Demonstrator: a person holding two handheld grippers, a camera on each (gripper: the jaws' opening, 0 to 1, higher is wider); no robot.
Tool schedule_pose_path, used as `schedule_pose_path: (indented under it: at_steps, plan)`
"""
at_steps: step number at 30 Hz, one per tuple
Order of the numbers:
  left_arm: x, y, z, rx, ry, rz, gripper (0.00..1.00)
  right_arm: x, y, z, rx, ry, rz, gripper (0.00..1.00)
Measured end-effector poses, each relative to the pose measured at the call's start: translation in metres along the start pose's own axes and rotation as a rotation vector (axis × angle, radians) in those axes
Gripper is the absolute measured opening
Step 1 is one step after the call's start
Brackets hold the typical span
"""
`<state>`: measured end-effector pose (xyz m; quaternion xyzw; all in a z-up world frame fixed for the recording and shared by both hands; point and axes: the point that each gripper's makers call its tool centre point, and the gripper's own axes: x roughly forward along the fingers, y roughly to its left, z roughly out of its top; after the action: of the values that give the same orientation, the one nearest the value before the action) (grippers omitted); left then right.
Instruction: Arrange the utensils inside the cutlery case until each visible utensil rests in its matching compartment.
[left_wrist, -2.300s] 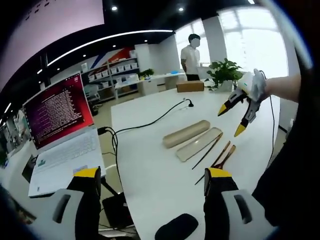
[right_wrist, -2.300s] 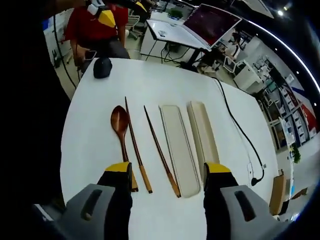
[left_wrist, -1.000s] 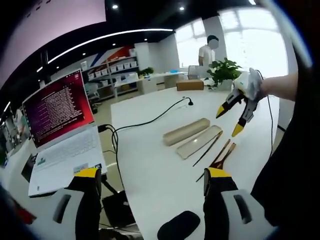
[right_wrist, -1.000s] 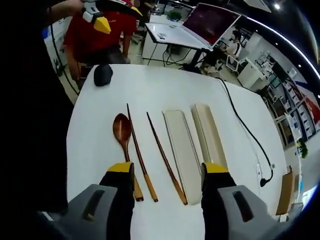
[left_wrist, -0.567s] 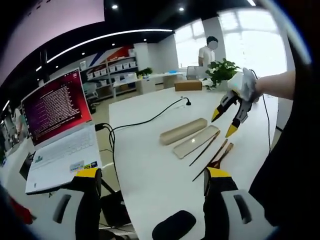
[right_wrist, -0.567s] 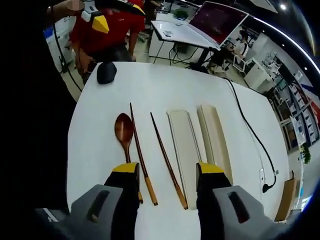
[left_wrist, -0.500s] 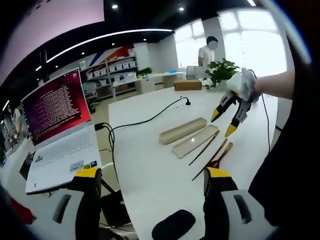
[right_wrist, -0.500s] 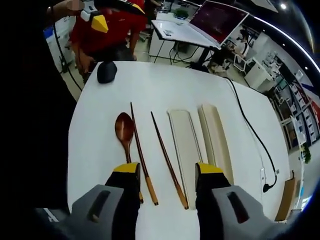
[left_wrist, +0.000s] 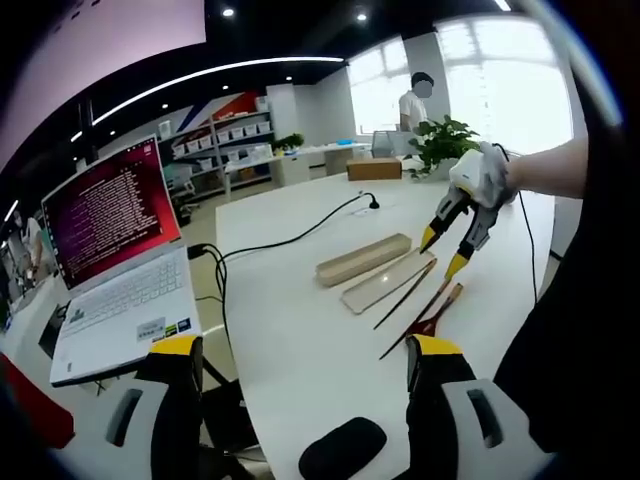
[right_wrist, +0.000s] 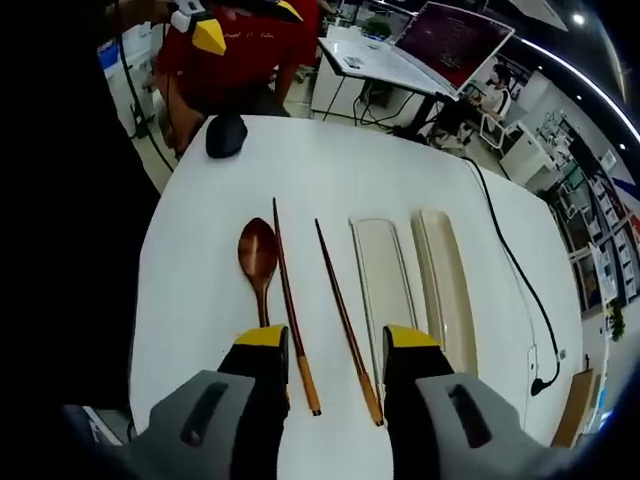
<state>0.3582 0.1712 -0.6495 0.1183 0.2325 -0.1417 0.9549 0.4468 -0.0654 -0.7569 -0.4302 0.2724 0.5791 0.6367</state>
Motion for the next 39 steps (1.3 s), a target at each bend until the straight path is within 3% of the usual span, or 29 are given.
schedule_pose_path:
  at_steps: [5, 14, 17, 19, 28, 31, 39]
  plan:
    - [0.000, 0.001, -0.003, -0.002, 0.011, 0.009, 0.86, 0.004, 0.001, -0.004, 0.007, 0.006, 0.012, 0.25]
    - [-0.006, 0.002, 0.000, -0.002, 0.005, 0.027, 0.85, 0.011, 0.000, -0.003, -0.003, 0.010, 0.036, 0.30]
    - [-0.006, -0.001, -0.005, 0.006, 0.023, 0.025, 0.85, 0.016, 0.000, -0.006, -0.017, 0.027, 0.042, 0.36]
    - [-0.007, 0.000, -0.004, 0.002, 0.020, 0.031, 0.85, 0.017, -0.003, -0.005, -0.011, 0.025, 0.031, 0.51]
    - [-0.015, 0.006, 0.002, -0.005, 0.003, 0.069, 0.85, 0.019, -0.005, -0.003, -0.012, 0.022, 0.031, 0.60]
    - [-0.019, 0.010, 0.003, -0.020, -0.015, 0.100, 0.87, 0.021, -0.010, -0.005, -0.005, 0.035, 0.004, 0.68]
    - [-0.023, 0.007, -0.004, -0.021, 0.008, 0.106, 0.87, 0.022, -0.008, -0.003, -0.026, 0.025, -0.008, 0.68]
